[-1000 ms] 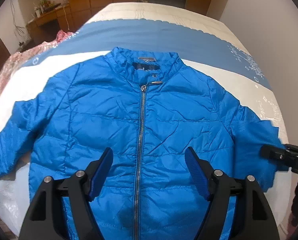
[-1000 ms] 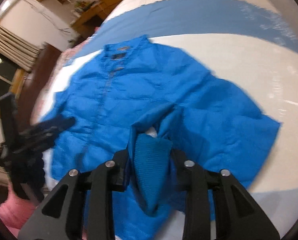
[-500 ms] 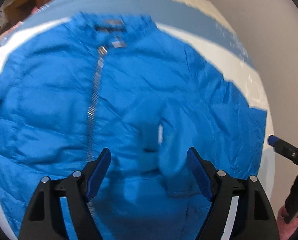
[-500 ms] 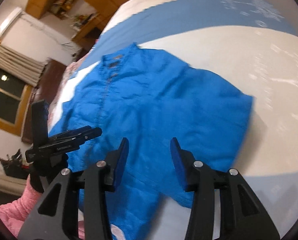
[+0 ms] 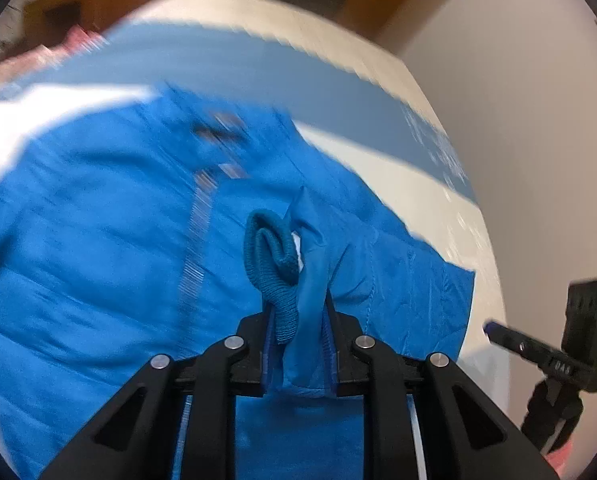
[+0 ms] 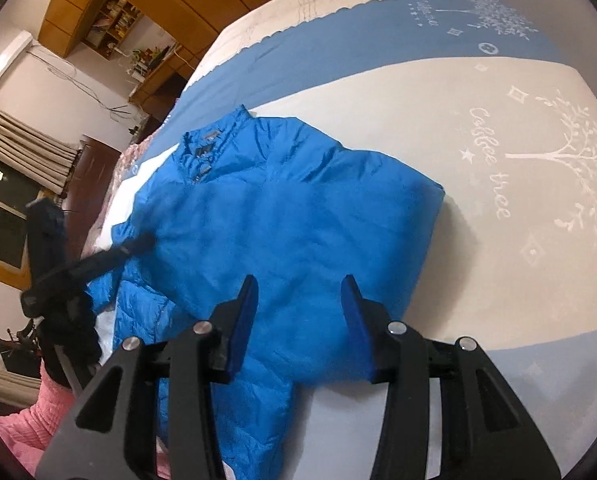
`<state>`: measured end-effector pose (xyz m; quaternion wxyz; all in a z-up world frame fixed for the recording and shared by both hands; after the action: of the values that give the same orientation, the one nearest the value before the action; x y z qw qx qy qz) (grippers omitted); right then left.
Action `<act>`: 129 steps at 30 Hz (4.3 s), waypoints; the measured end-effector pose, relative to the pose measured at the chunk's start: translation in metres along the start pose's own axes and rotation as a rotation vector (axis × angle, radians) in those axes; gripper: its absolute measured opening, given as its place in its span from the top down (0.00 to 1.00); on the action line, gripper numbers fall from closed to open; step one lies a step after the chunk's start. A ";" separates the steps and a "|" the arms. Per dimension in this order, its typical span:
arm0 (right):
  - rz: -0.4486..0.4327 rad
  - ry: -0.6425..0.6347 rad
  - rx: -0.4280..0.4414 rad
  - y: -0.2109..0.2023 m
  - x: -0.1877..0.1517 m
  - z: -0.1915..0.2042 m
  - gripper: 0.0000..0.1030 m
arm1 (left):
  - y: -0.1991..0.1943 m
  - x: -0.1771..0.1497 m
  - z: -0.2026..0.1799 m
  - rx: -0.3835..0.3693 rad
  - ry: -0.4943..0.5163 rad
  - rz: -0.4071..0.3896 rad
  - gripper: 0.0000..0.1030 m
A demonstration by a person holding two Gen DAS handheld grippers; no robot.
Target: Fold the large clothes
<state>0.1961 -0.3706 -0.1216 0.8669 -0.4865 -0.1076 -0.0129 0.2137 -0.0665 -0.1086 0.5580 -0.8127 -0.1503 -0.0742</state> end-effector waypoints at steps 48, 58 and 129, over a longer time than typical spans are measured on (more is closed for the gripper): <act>0.132 -0.017 -0.202 0.118 0.047 0.064 0.59 | 0.021 0.023 0.127 0.367 -0.072 0.040 0.60; 0.177 0.008 -0.238 0.155 0.007 0.061 0.59 | 0.053 -0.005 0.128 0.370 -0.014 0.084 0.58; 0.119 0.050 -0.361 0.114 -0.040 0.137 0.47 | -0.187 -0.019 0.221 0.157 -0.151 -0.300 0.84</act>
<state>0.1473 -0.1981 -0.1565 0.7672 -0.6391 -0.0531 0.0072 0.1242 0.1972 -0.0299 0.5896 -0.7384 -0.3164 -0.0834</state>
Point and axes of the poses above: each gripper's, at about its wrist camera, not at the fingertips, and y roughly the way its jaws point, z to its left, x to its top, the point moved 5 cm from there along y, roughly the way its jaws point, and after that the axes turned 8 degrees about z, right-handed, at the moved point
